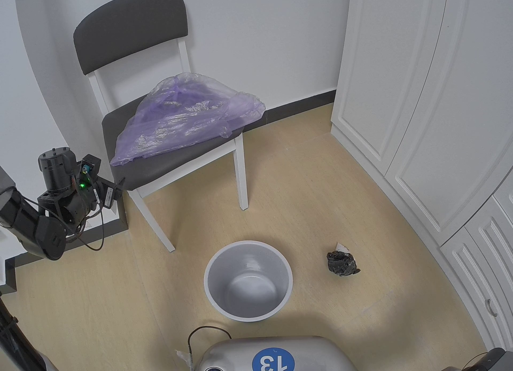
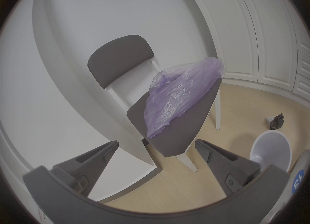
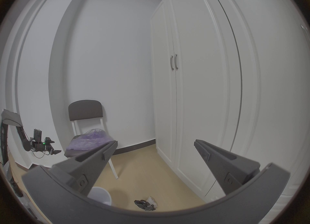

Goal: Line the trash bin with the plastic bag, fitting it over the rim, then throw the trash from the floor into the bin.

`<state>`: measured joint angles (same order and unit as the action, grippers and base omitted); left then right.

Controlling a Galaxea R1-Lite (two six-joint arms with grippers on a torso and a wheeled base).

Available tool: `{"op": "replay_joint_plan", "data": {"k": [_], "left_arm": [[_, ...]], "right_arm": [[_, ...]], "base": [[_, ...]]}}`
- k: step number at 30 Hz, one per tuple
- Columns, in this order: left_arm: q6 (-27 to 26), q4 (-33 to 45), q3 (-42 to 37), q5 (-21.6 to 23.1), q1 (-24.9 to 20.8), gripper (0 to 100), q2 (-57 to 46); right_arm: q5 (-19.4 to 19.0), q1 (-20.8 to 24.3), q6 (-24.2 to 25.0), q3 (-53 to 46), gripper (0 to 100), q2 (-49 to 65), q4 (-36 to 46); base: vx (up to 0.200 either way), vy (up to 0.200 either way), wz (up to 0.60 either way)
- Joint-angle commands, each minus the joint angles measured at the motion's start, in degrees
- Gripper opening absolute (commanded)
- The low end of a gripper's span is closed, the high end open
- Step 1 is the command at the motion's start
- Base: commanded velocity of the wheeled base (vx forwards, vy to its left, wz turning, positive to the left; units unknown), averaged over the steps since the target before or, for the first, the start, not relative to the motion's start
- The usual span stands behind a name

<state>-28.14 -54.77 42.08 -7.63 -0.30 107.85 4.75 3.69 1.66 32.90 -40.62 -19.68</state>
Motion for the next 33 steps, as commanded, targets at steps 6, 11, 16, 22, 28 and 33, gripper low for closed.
{"op": "replay_joint_plan", "data": {"k": [6, 11, 16, 22, 28, 33], "left_arm": [[0.01, -2.01, 7.05, -0.02, -0.13, 100, 10.01], [0.1, -2.27, 11.27, -0.1, 0.04, 100, 14.05], [0.63, -2.27, 16.01, -1.07, 0.3, 100, 16.43], [0.98, -2.97, 19.53, -1.51, 0.48, 100, 18.36], [3.44, -6.84, 23.4, -3.36, 0.74, 100, 19.42], [8.71, -6.22, 24.28, -3.36, 1.54, 100, 16.78]], "right_arm": [[-0.01, 0.09, 1.33, 0.14, 100, -0.87, -0.01], [-0.01, 0.09, 1.42, 0.32, 100, -0.95, -0.1], [-0.01, 0.09, 1.42, 0.23, 100, -0.95, -0.1], [-0.01, 0.09, 1.42, 0.32, 100, -0.95, -0.1], [-0.01, 0.09, 1.51, 0.41, 100, -0.87, -0.19], [-0.01, 0.09, 1.51, 0.32, 100, -0.87, -0.28]], "base": [[0.0, 0.0, 0.0], [0.0, 0.0, 0.0], [0.0, 0.0, 0.0], [0.0, 0.0, 0.0], [0.0, 0.0, 0.0], [0.0, 0.0, 0.0]]}}
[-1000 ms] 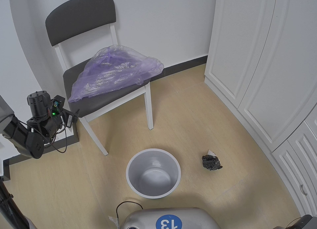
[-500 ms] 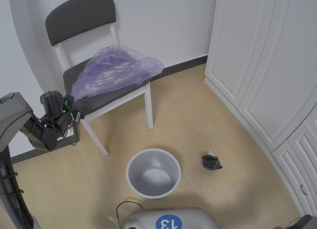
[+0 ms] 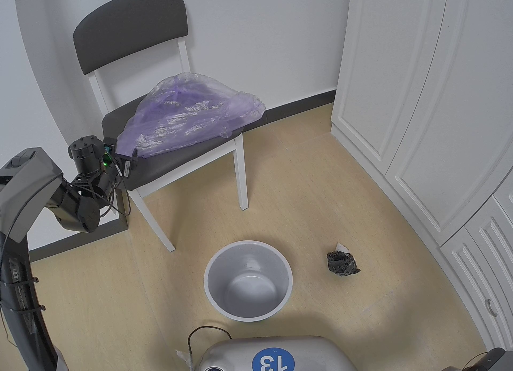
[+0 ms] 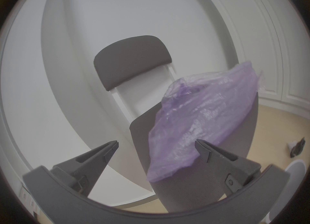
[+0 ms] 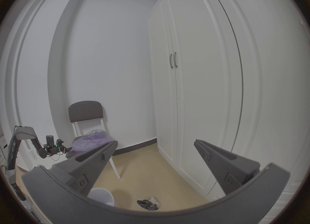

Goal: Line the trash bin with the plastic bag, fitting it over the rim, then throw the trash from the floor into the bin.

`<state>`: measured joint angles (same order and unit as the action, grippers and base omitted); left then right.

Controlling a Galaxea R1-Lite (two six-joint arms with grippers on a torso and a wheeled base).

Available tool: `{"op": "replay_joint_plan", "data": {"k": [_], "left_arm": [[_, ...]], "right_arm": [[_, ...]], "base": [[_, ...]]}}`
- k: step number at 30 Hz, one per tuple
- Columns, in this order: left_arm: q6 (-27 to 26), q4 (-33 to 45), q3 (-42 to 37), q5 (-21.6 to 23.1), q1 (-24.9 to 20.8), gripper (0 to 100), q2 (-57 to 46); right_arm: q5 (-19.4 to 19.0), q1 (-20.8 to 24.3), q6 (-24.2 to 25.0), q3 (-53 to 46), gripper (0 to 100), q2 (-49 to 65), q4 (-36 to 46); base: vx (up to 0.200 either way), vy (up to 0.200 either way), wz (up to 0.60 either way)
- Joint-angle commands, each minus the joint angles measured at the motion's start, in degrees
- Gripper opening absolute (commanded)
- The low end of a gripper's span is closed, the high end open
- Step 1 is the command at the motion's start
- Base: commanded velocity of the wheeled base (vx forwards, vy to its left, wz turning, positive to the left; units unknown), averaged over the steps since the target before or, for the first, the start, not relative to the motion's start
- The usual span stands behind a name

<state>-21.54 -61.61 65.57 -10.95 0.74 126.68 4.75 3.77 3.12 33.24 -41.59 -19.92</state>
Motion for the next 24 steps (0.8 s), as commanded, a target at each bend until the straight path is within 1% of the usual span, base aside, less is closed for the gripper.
{"op": "replay_joint_plan", "data": {"k": [1, 4, 7, 10, 11, 13, 14, 17, 21, 24], "left_arm": [[2.64, 0.97, 0.78, -0.04, 0.66, 100, -2.85], [2.82, 1.32, 1.31, -0.04, 2.07, 100, -2.85], [2.82, 1.14, 1.14, -0.04, 2.51, 100, -2.23], [2.91, 0.62, -1.94, 0.4, 2.68, 100, -2.06], [2.64, 0.7, -4.93, 0.84, 2.77, 100, -2.41], [2.38, 0.62, -7.3, 1.45, 2.86, 100, -2.5], [2.2, 0.62, -9.24, 2.33, 2.95, 100, -2.67], [2.29, 1.05, -11.52, 4.27, 3.21, 100, -2.5], [2.29, 1.32, -11.7, 5.15, 4.0, 100, -1.79], [2.73, 1.32, -9.67, 5.15, 4.53, 100, 0.23]], "right_arm": [[-0.01, 0.01, 0.04, -0.11, 100, 0.02, -0.03], [-0.01, 0.01, -0.04, -0.2, 100, -0.07, -0.03], [-0.01, 0.01, -0.04, -0.28, 100, -0.24, -0.03], [-0.01, 0.01, -0.04, -0.46, 100, -0.24, -0.03], [-0.1, 0.1, -0.04, -0.55, 100, -0.24, 0.06], [-0.1, 0.1, -0.04, -0.55, 100, -0.24, 0.06], [-0.1, 0.1, -0.04, -0.64, 100, -0.24, 0.06], [-0.1, 0.36, -0.04, -1.08, 100, -0.24, 0.06], [-0.1, 0.36, -0.04, -1.08, 100, -0.42, 0.14], [-0.1, 0.45, -0.04, -1.08, 100, -0.51, 0.06]], "base": [[0.0, 0.0, 0.0], [0.0, 0.0, 0.0], [0.0, 0.0, 0.0], [0.0, 0.0, 0.0], [0.0, 0.0, 0.0], [0.0, 0.0, 0.0], [0.0, 0.0, 0.0], [0.0, 0.0, 0.0], [0.0, 0.0, 0.0], [0.0, 0.0, 0.0]]}}
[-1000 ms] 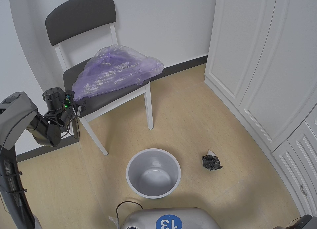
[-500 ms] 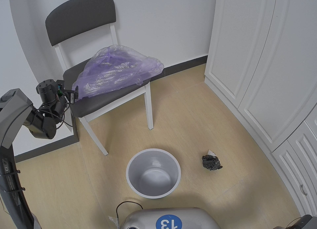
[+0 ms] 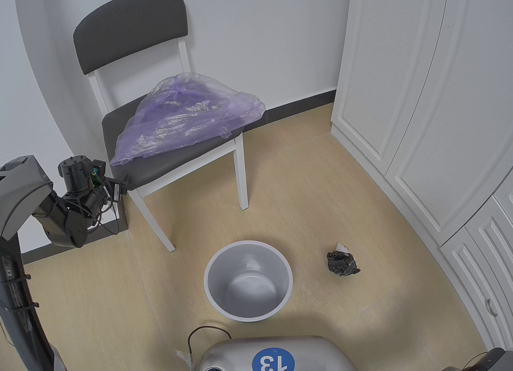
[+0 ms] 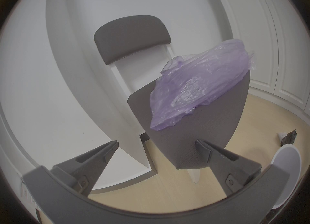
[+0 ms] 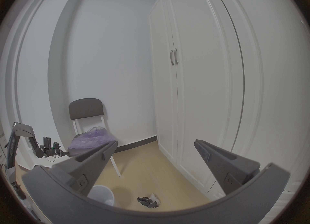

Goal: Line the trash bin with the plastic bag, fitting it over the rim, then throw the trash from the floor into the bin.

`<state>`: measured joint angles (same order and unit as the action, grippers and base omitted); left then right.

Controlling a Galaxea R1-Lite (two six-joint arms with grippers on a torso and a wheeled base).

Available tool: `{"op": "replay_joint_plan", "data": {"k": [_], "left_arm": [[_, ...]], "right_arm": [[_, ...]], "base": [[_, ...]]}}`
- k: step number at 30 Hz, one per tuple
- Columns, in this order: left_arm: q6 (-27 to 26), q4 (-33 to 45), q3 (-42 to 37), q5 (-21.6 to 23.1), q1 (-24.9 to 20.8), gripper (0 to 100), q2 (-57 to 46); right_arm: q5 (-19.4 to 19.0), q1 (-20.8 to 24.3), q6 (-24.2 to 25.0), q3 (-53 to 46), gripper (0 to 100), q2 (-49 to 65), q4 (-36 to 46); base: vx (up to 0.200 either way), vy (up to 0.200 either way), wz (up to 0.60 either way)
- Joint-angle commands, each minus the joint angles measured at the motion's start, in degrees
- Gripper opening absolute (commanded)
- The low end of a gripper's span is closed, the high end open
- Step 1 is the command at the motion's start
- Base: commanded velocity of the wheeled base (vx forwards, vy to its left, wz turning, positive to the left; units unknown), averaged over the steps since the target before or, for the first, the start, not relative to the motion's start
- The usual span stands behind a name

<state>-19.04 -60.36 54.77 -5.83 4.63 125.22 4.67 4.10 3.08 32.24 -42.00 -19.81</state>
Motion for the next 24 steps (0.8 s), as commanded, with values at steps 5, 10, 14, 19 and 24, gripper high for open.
{"op": "replay_joint_plan", "data": {"k": [5, 10, 14, 19, 24], "left_arm": [[0.76, -0.55, 6.14, -0.41, 0.99, 100, 5.82], [4.36, -0.64, 9.74, -0.5, -0.15, 100, 7.41], [4.98, -0.46, 11.32, -0.5, -0.59, 100, 7.41], [5.42, -0.55, 14.4, -0.59, -0.59, 100, 8.02], [8.06, -0.2, 18.35, -1.56, -0.59, 100, 8.64]], "right_arm": [[-0.01, 0.12, -0.01, -0.08, 100, -0.28, -0.05], [-0.01, 0.12, -0.01, -0.08, 100, -0.02, -0.05], [-0.01, 0.12, -0.01, -0.08, 100, -0.19, -0.05], [-0.01, 0.12, -0.01, -0.08, 100, -0.1, -0.05], [-0.01, 0.12, -0.01, -0.08, 100, -0.1, -0.14]], "base": [[0.0, 0.0, 0.0], [0.0, 0.0, 0.0], [0.0, 0.0, 0.0], [0.0, 0.0, 0.0], [0.0, 0.0, 0.0]]}}
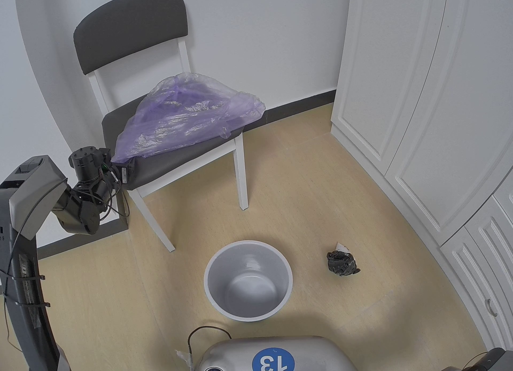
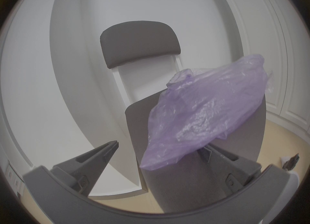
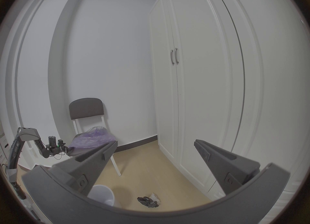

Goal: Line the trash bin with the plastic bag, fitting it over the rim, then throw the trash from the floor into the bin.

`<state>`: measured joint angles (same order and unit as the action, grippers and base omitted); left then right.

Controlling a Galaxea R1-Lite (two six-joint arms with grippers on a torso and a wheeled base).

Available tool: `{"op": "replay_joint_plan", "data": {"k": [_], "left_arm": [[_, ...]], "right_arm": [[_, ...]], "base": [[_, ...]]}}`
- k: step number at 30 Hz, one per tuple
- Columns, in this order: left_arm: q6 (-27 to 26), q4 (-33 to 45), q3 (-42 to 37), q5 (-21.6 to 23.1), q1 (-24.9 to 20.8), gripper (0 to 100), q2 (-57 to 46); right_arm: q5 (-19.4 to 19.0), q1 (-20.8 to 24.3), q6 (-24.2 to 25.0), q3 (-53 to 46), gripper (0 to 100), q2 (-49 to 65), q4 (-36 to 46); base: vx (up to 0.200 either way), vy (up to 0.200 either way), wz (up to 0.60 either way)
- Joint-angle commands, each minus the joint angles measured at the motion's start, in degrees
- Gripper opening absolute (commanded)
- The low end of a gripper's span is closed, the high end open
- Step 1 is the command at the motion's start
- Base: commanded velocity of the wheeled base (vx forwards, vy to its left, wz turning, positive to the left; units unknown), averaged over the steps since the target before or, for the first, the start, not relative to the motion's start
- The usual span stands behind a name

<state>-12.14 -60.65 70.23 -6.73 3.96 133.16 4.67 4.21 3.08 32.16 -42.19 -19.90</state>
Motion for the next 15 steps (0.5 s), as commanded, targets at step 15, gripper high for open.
{"op": "replay_joint_plan", "data": {"k": [15], "left_arm": [[2.65, 0.09, 6.15, -0.65, 0.34, 100, -0.18]], "right_arm": [[-0.01, 0.01, -0.01, 0.1, 100, 0.27, -0.06]], "base": [[0.0, 0.0, 0.0]]}}
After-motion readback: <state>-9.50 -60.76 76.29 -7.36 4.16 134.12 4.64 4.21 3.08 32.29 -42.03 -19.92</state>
